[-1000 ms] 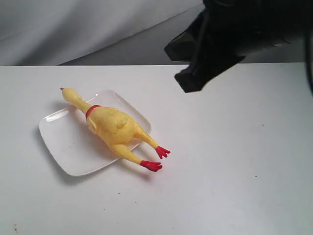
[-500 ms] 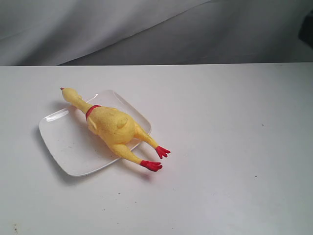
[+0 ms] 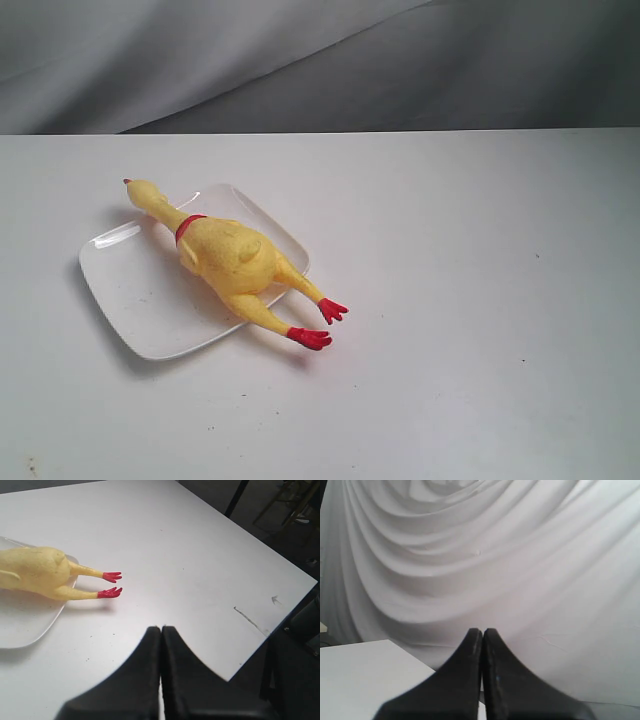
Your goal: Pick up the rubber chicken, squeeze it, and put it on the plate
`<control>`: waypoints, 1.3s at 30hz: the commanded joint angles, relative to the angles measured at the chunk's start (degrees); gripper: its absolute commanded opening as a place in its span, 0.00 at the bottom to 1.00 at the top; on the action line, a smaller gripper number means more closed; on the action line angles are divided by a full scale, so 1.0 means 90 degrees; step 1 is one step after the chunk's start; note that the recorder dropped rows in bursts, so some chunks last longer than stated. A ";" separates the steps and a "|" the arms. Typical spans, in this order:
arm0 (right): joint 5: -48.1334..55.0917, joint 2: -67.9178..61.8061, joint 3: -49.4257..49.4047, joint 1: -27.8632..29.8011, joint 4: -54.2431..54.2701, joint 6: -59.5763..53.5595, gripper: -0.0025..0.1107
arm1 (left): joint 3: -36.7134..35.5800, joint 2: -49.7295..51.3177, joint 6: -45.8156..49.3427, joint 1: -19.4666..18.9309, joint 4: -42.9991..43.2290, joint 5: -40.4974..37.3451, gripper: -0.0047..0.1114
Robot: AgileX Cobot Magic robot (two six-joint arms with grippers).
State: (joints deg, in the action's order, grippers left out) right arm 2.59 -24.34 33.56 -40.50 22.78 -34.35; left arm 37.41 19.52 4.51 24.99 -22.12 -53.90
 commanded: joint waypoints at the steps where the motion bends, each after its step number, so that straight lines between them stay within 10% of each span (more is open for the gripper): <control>1: -0.0072 0.0023 -0.0041 -0.0015 0.0036 0.0040 0.02 | 0.0026 -0.0015 0.0050 0.0031 0.0033 0.0004 0.05; 13: -0.0088 0.0193 -0.0041 0.0232 0.0034 0.0013 0.02 | 0.0026 -0.0015 0.0050 0.0031 0.0045 0.0015 0.05; 30: 0.0459 0.2164 -0.0815 0.4076 0.0289 0.1182 0.02 | 0.0026 -0.0015 0.0050 0.0031 0.0045 0.0015 0.05; 39: 0.1145 0.2472 -0.1403 0.4746 -0.0791 0.2724 0.02 | 0.0026 -0.0015 0.0050 0.0031 0.0045 0.0015 0.05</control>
State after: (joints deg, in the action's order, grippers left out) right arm 10.49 -2.61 22.30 1.65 19.13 -13.49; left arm 37.41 19.52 4.65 24.99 -21.93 -54.01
